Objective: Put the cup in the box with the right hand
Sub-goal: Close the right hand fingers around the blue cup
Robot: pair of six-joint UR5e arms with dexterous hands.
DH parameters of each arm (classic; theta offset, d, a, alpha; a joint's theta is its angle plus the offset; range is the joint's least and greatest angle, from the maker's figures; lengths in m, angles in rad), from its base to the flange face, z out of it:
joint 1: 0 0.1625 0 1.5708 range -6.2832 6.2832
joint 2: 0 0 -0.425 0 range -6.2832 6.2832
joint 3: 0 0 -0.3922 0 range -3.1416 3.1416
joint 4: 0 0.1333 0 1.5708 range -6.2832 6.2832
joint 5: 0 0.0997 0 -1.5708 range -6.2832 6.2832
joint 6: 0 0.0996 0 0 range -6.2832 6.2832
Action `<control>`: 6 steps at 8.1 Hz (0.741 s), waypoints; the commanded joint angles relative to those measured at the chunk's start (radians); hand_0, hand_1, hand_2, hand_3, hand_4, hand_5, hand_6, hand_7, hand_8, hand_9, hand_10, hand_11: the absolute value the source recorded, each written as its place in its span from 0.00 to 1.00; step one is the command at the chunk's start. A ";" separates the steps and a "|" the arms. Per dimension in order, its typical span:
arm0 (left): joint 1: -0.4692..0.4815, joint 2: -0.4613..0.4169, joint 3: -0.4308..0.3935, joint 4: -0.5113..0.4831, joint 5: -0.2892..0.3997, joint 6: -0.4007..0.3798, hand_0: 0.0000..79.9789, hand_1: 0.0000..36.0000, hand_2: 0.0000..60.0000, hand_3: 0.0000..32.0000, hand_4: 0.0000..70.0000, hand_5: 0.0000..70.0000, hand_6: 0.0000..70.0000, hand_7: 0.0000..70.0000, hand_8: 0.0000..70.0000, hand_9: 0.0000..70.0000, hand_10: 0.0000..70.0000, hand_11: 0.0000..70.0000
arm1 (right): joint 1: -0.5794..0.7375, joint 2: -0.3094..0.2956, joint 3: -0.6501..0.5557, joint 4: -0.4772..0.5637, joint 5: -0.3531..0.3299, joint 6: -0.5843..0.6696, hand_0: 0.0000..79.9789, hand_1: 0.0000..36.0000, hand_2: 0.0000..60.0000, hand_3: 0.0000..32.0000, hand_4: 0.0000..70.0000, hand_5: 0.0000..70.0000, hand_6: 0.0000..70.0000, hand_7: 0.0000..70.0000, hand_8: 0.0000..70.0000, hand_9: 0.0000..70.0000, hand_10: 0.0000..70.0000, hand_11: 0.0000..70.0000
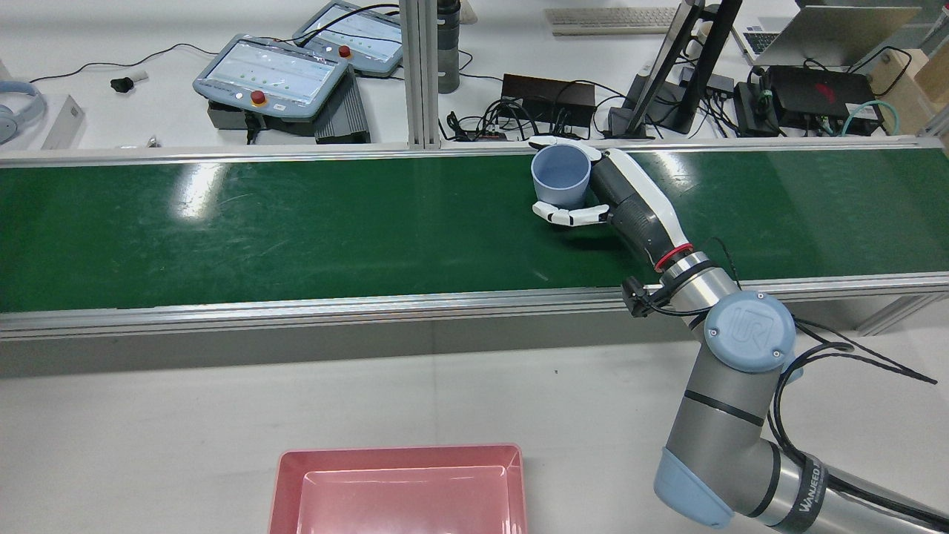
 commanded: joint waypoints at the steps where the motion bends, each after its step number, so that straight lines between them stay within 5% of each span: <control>1: 0.000 0.000 0.000 -0.001 -0.001 0.001 0.00 0.00 0.00 0.00 0.00 0.00 0.00 0.00 0.00 0.00 0.00 0.00 | -0.006 0.019 -0.003 0.042 0.002 0.001 0.92 1.00 1.00 0.00 0.00 0.31 0.32 0.95 0.59 0.89 0.37 0.61; 2: 0.000 0.000 0.000 -0.001 -0.001 -0.001 0.00 0.00 0.00 0.00 0.00 0.00 0.00 0.00 0.00 0.00 0.00 0.00 | -0.010 0.024 -0.006 0.042 0.000 0.001 1.00 1.00 1.00 0.00 0.12 0.35 0.40 1.00 0.74 1.00 0.53 0.81; 3: 0.000 0.000 0.000 -0.001 -0.001 0.001 0.00 0.00 0.00 0.00 0.00 0.00 0.00 0.00 0.00 0.00 0.00 0.00 | -0.012 0.027 -0.004 0.042 -0.004 0.002 1.00 1.00 1.00 0.00 0.24 0.36 0.45 1.00 0.86 1.00 0.63 0.94; 4: 0.000 0.000 0.000 -0.001 0.001 0.001 0.00 0.00 0.00 0.00 0.00 0.00 0.00 0.00 0.00 0.00 0.00 0.00 | -0.010 0.027 0.008 0.040 -0.001 0.005 1.00 1.00 1.00 0.00 0.31 0.38 0.52 1.00 1.00 1.00 0.70 1.00; 6: 0.000 0.000 0.000 -0.001 -0.001 0.001 0.00 0.00 0.00 0.00 0.00 0.00 0.00 0.00 0.00 0.00 0.00 0.00 | -0.004 0.026 0.093 0.037 0.004 0.007 1.00 1.00 1.00 0.00 0.28 0.41 0.60 1.00 1.00 1.00 0.81 1.00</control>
